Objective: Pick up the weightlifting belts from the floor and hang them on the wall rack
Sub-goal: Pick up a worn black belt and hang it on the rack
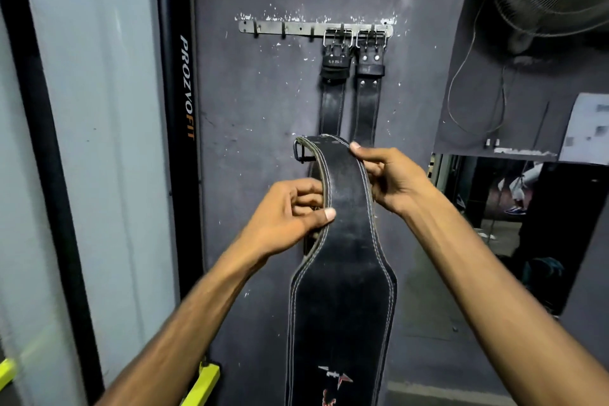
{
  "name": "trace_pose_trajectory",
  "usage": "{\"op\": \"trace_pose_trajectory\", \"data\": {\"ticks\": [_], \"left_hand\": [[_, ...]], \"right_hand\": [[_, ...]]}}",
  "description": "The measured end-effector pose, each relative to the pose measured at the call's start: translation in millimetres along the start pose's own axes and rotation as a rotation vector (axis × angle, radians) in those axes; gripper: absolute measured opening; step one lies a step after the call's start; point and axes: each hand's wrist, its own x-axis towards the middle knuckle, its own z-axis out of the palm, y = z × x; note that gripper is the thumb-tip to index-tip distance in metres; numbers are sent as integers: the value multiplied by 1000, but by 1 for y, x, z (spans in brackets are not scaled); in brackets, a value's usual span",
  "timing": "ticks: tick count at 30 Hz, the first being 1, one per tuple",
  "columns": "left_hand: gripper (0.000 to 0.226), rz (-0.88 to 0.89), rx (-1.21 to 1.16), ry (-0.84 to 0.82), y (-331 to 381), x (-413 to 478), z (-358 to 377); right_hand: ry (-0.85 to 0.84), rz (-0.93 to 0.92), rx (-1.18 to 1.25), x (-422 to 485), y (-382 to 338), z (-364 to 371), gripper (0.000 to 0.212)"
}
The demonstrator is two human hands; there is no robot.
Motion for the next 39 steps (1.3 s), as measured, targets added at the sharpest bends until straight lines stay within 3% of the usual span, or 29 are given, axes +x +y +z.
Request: {"op": "trace_pose_trajectory", "data": {"ticks": [3,7,10,13,17,20,25,27,30,32,39], "left_hand": [[2,3,5,-17,-8,-3,-4],[20,-62,-102,128,4,17,-16],[42,-54,-92,179,16,49,-29],[40,-26,-81,293,23,77,-39],[46,-7,133,419,16,98,-43],[45,31,218,376,-2,106,-40],[44,-14,410,354,-48,131,-52],[41,-7,507,416,-59,149,-61],[27,90,616,585,-61,175,-69],[31,195,697,677,-60,197,-71],[44,328,938,750,-47,326,-98]], "right_hand": [[86,-124,-115,-3,8,8,7],[180,-251,-206,-11,22,13,15],[150,-306,-205,-15,37,15,21],[111,-335,-243,-10,48,19,14],[121,-380,-407,7,53,26,22],[163,-448,-454,30,48,31,32],[271,-635,-424,84,42,36,7],[335,-742,-494,111,45,39,19],[388,-846,-546,153,42,43,31],[386,-890,-530,186,34,46,37],[414,-1116,-631,294,-40,43,42]]}}
